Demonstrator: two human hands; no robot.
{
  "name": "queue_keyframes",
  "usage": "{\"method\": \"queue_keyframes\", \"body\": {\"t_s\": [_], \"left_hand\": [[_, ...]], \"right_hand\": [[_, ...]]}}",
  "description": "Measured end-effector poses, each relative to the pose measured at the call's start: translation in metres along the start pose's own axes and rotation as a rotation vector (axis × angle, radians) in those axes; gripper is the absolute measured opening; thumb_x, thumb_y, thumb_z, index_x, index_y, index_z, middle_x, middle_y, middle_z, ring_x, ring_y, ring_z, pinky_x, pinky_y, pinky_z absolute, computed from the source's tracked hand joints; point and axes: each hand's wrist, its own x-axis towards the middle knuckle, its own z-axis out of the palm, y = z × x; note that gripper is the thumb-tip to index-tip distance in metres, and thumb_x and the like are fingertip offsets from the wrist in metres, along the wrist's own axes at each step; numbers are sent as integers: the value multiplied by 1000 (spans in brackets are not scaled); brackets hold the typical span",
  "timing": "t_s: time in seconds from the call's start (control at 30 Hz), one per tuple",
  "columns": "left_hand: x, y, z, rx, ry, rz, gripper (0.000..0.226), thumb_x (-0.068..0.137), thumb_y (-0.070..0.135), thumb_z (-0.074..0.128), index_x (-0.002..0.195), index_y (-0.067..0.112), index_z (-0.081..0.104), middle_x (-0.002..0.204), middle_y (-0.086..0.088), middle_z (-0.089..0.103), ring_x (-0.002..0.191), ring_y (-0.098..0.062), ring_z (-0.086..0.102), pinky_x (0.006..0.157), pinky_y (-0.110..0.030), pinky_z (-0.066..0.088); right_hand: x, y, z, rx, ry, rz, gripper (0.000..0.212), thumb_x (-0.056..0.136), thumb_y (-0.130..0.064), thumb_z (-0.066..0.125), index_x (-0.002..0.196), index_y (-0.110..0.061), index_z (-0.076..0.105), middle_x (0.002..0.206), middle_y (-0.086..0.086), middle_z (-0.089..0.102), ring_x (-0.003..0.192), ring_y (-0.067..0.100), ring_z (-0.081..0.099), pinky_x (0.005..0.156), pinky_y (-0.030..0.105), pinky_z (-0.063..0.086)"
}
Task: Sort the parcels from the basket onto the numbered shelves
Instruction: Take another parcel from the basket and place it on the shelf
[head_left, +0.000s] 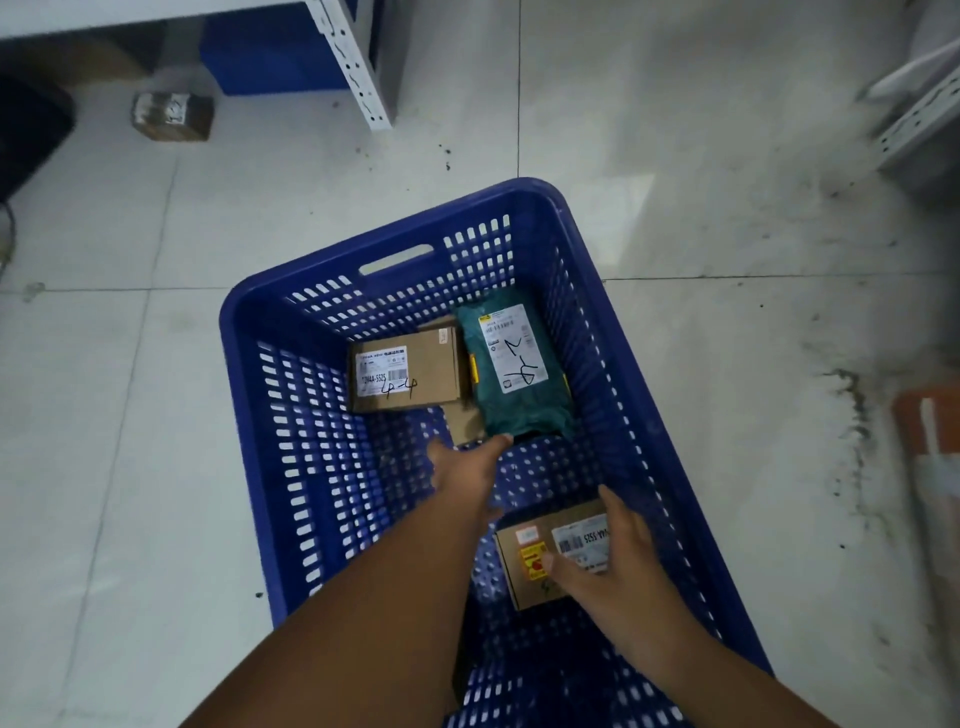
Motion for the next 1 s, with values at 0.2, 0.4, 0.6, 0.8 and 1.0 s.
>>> {"method": "queue_keyframes", "body": {"t_s": [0.2, 0.4, 0.6, 0.8, 1.0], "left_hand": [[24, -1, 28, -286, -87, -38, 95, 92, 12, 80, 161, 35, 19, 164, -18, 36, 139, -48, 46, 94, -66, 57], [38, -2, 45, -368, -149, -13, 48, 99, 6, 70, 142, 21, 57, 151, -12, 52, 135, -35, 46, 105, -61, 52], [20, -7, 39, -397, -119, 47, 39, 98, -1, 68, 137, -2, 64, 138, -15, 67, 126, -30, 64, 117, -44, 45], [-35, 3, -1, -339, -236, 123, 54, 98, 13, 73, 149, 6, 54, 140, -7, 62, 132, -27, 57, 118, -42, 44], [-130, 35, -49, -302, -350, 185, 51, 99, 22, 71, 148, 11, 58, 151, -5, 60, 142, -23, 52, 124, -43, 37]], "right_hand": [[15, 17, 0, 52, -13, 17, 102, 87, -36, 79, 161, -36, 9, 159, -9, 21, 141, 15, 35, 116, 31, 36], [16, 22, -2, 57, -16, 13, 100, 86, -38, 79, 160, -39, 11, 157, -10, 22, 138, 13, 38, 113, 27, 36], [-1, 19, -8, 47, -5, 18, 99, 85, -37, 80, 160, -36, 16, 152, -9, 26, 135, 9, 39, 98, 10, 36], [-47, -22, -26, 93, -13, 84, 96, 83, -33, 83, 159, -26, 25, 139, -2, 31, 122, 9, 44, 90, 5, 37], [-134, -84, -62, 92, 0, 150, 99, 78, -43, 84, 157, -32, 24, 138, -5, 30, 131, 16, 39, 118, 35, 35]]}}
